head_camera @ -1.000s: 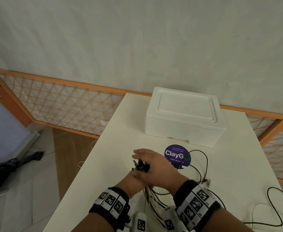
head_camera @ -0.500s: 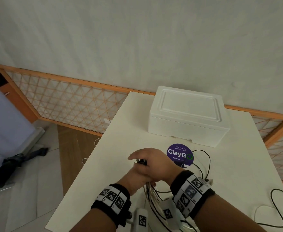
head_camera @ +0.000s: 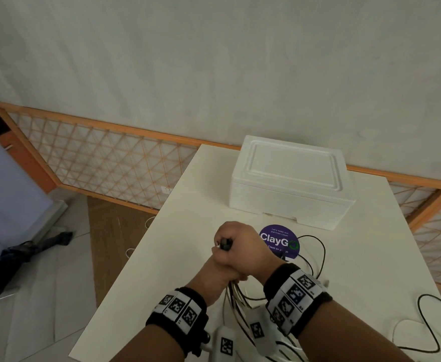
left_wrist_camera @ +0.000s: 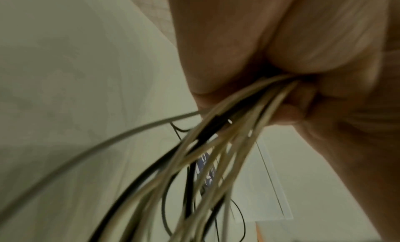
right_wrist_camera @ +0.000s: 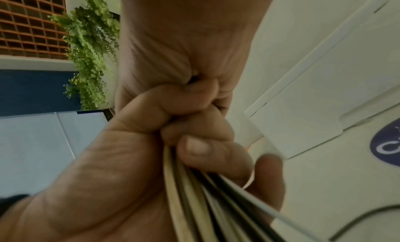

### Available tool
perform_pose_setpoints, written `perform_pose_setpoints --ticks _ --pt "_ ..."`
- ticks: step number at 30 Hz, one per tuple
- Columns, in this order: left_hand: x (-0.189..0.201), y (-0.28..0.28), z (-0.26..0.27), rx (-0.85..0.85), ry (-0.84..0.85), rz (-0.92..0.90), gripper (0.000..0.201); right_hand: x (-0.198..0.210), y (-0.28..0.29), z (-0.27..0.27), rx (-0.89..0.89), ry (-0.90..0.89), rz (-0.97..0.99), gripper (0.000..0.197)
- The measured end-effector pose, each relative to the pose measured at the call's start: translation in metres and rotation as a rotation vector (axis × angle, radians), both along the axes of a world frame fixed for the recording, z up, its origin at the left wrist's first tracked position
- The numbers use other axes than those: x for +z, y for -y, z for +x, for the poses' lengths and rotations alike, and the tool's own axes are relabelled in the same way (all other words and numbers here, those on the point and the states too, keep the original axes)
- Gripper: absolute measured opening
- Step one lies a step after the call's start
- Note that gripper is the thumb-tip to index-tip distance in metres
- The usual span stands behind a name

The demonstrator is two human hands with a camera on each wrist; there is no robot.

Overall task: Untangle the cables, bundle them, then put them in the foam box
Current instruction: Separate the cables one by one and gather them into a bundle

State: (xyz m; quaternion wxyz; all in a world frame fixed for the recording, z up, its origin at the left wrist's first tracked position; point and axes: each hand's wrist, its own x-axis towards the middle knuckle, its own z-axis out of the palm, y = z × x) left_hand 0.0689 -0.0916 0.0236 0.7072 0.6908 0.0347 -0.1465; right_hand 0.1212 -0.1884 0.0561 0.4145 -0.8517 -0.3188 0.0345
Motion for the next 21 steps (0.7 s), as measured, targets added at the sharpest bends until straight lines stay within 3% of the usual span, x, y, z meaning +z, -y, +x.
perform_pose_setpoints --ticks 3,8,10,13,16,18,21 --pt "0.0 -0.004 0.001 -0.017 0.027 -0.164 0.026 0.004 -0.001 0.004 -0.067 -0.032 0.105 0.005" --pt "-0.005 0.002 0.001 0.114 0.016 -0.122 0.018 0.003 -0.001 0.0 -0.135 -0.146 0.013 0.04" --pt "-0.006 0.004 0.003 0.127 0.005 -0.015 0.01 0.006 -0.002 -0.003 -0.137 -0.16 0.003 0.037" --pt "-0.005 0.003 0.003 0.018 -0.008 0.093 0.026 0.008 -0.003 -0.008 -0.045 -0.053 -0.042 0.036" --pt "0.002 0.002 0.0 -0.029 0.015 0.055 0.03 0.006 0.001 -0.008 0.045 -0.018 0.024 0.05" --pt "0.002 0.0 0.002 0.074 0.013 -0.082 0.029 0.003 0.005 -0.008 -0.019 -0.123 0.177 0.058" --pt "-0.003 -0.009 0.008 0.323 -0.075 -0.267 0.041 -0.014 0.014 -0.009 -0.293 -0.241 0.289 0.034"
